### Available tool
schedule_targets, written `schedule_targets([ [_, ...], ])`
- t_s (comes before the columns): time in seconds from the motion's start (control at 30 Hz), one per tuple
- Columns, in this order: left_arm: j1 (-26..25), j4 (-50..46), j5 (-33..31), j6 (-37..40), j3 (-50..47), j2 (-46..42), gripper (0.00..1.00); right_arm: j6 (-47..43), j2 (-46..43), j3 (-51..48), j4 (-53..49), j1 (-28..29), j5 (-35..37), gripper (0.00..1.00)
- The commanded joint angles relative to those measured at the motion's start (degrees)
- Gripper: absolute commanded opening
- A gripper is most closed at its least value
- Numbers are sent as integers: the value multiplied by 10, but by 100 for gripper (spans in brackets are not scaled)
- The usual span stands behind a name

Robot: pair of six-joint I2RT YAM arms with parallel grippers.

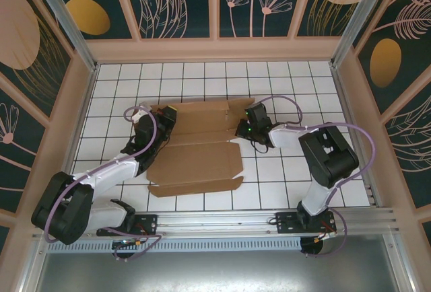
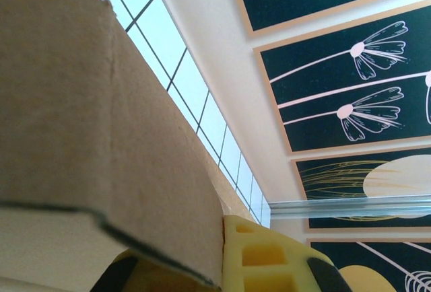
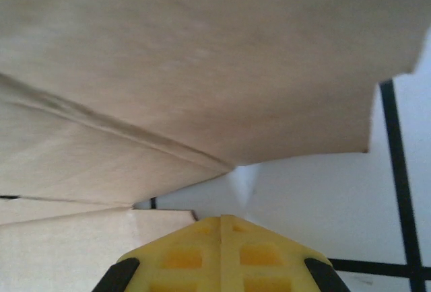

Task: Fold the paper box

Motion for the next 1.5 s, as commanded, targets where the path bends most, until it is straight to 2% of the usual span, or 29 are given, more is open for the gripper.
schedule_targets([
  [0.0,-2,-11,-15,31,-5,-12,0,-5,-1,-9,17,-4,21,0],
  [0.17,-2,-3,-14,31,-12,-14,0,-6,-25,-42,45,-16,11,1],
  [0.3,-2,3,-14,31,-18,-15,0,-5,-2,-34,35,-19,-7,2],
  [0.53,-2,13,-5,28,-22,-11,0,22,6,-32,99,-8,-108,4],
  [0.77,-2,14,-3,25,-28,-16,0,70,-1,-38,167,3,-175,6],
  [0.9,-2,15,0,22,-30,-16,0,58,41,-9,139,26,-176,7],
  [1.1,-2,10,4,21,-31,-17,0,86,81,-14,176,34,-185,7],
  [1.23,-2,-1,-2,23,-34,-28,0,53,15,-30,182,25,-190,10],
  [1.4,-2,5,-5,41,-45,-47,0,-48,-134,-54,125,15,-195,19],
  [1.47,-2,7,-7,41,-52,-50,0,-84,-190,-63,93,-7,-197,20],
])
